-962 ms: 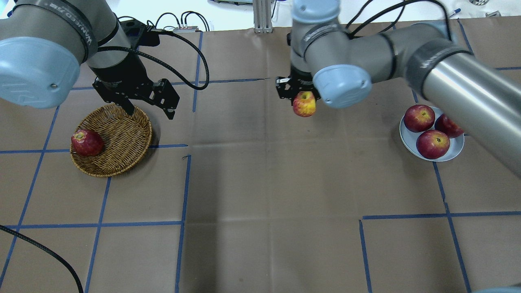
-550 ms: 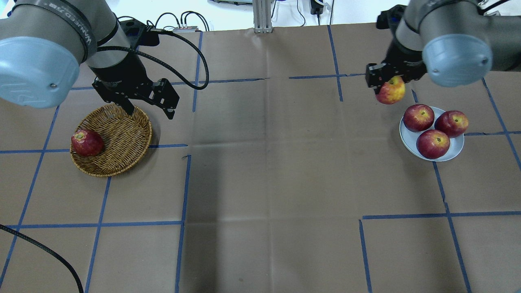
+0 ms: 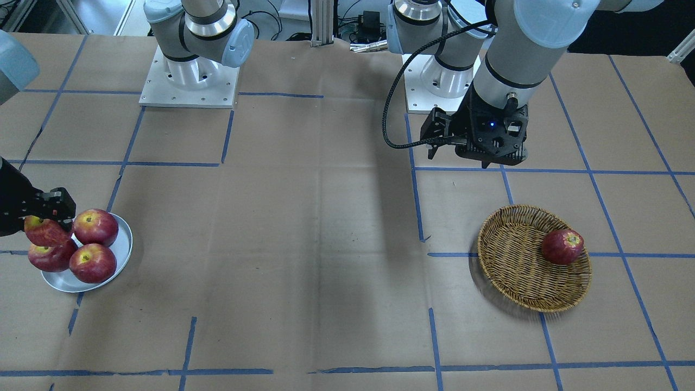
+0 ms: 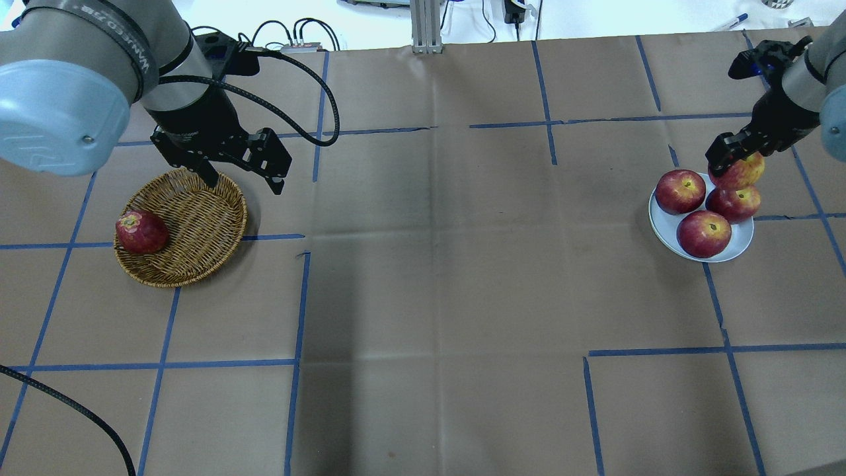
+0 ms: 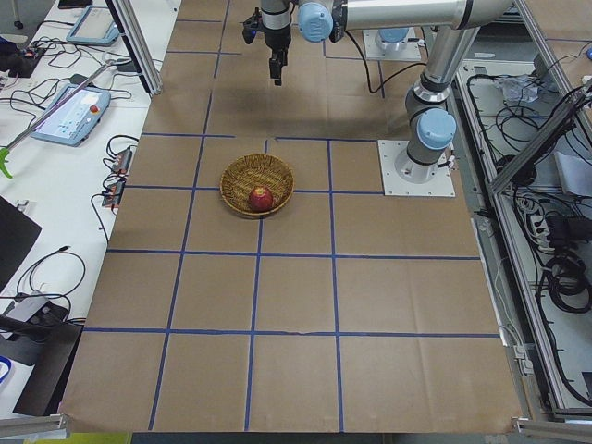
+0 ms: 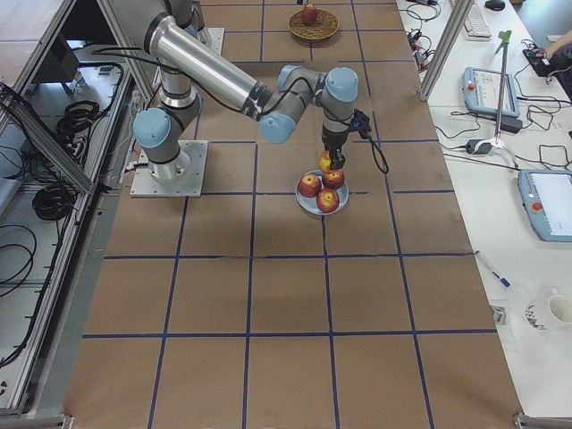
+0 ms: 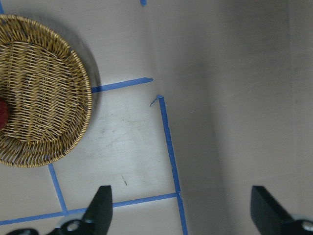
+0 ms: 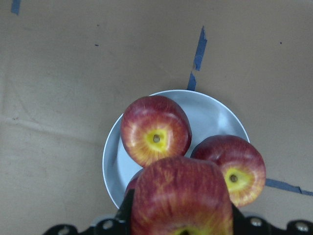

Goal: Transfer apple from basket to plate
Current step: 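Lift the apple with the right gripper and carry it over the white plate, then lower the apple onto the plate and open the right gripper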

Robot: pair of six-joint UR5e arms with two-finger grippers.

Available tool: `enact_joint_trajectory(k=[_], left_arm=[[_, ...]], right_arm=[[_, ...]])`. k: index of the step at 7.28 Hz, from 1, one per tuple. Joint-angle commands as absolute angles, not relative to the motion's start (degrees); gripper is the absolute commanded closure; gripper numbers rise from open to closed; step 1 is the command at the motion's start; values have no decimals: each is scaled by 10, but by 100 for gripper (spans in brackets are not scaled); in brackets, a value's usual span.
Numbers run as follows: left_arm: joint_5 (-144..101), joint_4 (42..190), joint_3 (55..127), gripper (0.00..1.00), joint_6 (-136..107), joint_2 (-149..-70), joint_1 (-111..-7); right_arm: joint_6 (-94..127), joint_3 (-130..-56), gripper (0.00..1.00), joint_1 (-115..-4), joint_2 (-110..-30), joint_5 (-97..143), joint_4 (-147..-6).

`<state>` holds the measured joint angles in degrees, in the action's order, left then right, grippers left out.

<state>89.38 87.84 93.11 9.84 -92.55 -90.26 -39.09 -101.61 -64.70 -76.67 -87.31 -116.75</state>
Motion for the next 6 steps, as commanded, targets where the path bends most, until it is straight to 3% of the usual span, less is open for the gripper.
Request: enact_joint_trajectory(k=[1,5,6], left_arm=[[894,878,932,1,99,-925,-903],[894,879,933,1,105,-925,-903],[894,879,933,1,105,-925,-903]], right_arm=[[-408,-1044,69,-622,-735,-854,-1218],[-409,-1044,65,-620,-734,-853,-1217],[-409,-1043,41,-621,-736,-853,-1217]])
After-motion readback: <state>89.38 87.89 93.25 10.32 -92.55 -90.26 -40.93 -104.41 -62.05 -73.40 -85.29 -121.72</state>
